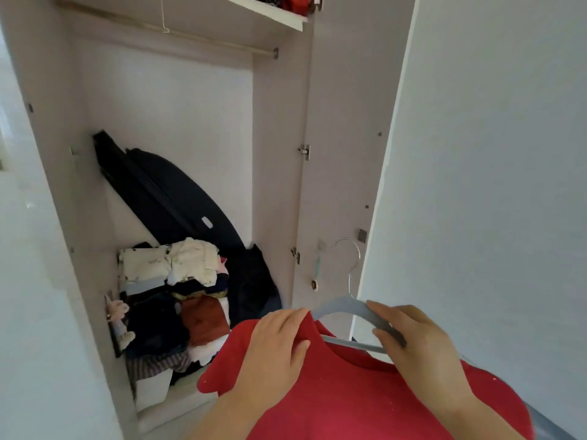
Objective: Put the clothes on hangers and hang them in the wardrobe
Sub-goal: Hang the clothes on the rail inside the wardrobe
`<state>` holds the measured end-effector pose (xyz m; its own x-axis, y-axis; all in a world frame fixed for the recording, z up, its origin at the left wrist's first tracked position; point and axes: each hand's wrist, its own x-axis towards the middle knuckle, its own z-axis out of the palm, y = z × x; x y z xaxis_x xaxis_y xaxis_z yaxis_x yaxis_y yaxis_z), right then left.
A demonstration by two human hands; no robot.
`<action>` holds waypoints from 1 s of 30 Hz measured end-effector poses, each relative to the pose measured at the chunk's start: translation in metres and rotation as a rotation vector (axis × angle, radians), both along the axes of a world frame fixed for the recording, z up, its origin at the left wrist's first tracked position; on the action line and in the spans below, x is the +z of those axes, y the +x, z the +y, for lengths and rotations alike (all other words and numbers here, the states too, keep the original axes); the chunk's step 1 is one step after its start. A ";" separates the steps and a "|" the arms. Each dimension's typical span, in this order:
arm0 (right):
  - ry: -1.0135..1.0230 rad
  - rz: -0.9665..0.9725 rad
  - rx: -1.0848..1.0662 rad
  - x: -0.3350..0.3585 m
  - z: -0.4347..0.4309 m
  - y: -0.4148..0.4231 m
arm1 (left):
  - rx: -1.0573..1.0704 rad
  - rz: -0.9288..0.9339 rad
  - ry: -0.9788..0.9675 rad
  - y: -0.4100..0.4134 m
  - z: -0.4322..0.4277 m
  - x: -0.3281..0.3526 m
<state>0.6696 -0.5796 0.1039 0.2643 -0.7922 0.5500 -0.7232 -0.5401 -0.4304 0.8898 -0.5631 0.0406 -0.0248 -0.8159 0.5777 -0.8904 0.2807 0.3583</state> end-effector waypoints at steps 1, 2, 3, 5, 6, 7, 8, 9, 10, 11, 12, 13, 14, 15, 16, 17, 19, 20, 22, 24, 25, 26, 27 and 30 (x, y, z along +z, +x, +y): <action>-0.008 0.010 0.023 0.000 -0.023 0.009 | 0.028 -0.008 -0.001 0.008 -0.017 0.000; -0.016 0.018 0.051 0.000 -0.046 0.017 | 0.052 -0.016 -0.003 0.017 -0.034 0.000; -0.024 0.025 0.082 0.000 -0.068 0.025 | 0.075 -0.021 -0.002 0.024 -0.050 0.000; -0.029 0.034 0.142 0.004 -0.113 0.041 | 0.129 -0.027 -0.001 0.040 -0.083 0.005; -0.014 0.039 0.166 0.008 -0.135 0.049 | 0.150 -0.029 0.005 0.047 -0.100 0.009; -0.001 0.050 0.189 0.012 -0.157 0.057 | 0.169 -0.027 0.007 0.054 -0.117 0.012; 0.004 0.060 0.215 0.017 -0.179 0.066 | 0.193 -0.024 -0.001 0.062 -0.134 0.016; 0.003 0.064 0.241 0.022 -0.200 0.076 | 0.218 -0.020 -0.008 0.070 -0.151 0.020; 0.004 0.063 0.261 0.027 -0.221 0.085 | 0.237 -0.014 -0.014 0.079 -0.168 0.024; 0.003 0.061 0.278 0.033 -0.240 0.096 | 0.252 -0.007 -0.016 0.088 -0.184 0.029; 0.003 0.061 0.295 0.039 -0.258 0.106 | 0.267 0.000 -0.021 0.099 -0.201 0.034; 0.001 0.062 0.310 0.043 -0.275 0.118 | 0.281 0.004 -0.026 0.109 -0.218 0.039; -0.005 0.061 0.318 0.047 -0.293 0.129 | 0.293 0.004 -0.032 0.121 -0.235 0.043; -0.018 0.061 0.319 0.051 -0.310 0.141 | 0.298 -0.003 -0.036 0.133 -0.252 0.048; -0.036 0.061 0.321 0.055 -0.328 0.154 | 0.299 -0.015 -0.046 0.146 -0.269 0.052; -0.056 0.057 0.324 0.060 -0.346 0.167 | 0.299 -0.024 -0.060 0.159 -0.287 0.056; -0.095 0.042 0.329 0.069 -0.382 0.197 | 0.300 -0.035 -0.082 0.189 -0.324 0.065; -0.116 0.030 0.324 0.074 -0.400 0.212 | 0.299 -0.041 -0.093 0.204 -0.343 0.070; -0.155 0.025 0.305 0.083 -0.435 0.243 | 0.282 -0.053 -0.127 0.234 -0.382 0.081; -0.185 0.019 0.283 0.096 -0.469 0.274 | 0.264 -0.066 -0.151 0.267 -0.421 0.098; -0.193 0.019 0.279 0.103 -0.486 0.290 | 0.254 -0.070 -0.161 0.282 -0.439 0.108; -0.196 0.022 0.266 0.109 -0.501 0.303 | 0.242 -0.073 -0.163 0.295 -0.455 0.115; -0.213 0.021 0.251 0.118 -0.519 0.317 | 0.222 -0.086 -0.176 0.311 -0.475 0.125; -0.252 0.047 0.205 0.142 -0.556 0.347 | 0.194 -0.127 -0.205 0.344 -0.518 0.152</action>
<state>1.0164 -1.1355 0.2460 0.4335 -0.5606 0.7055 -0.6045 -0.7616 -0.2337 1.2339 -1.0812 0.1925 0.0372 -0.6793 0.7329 -0.9685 0.1563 0.1940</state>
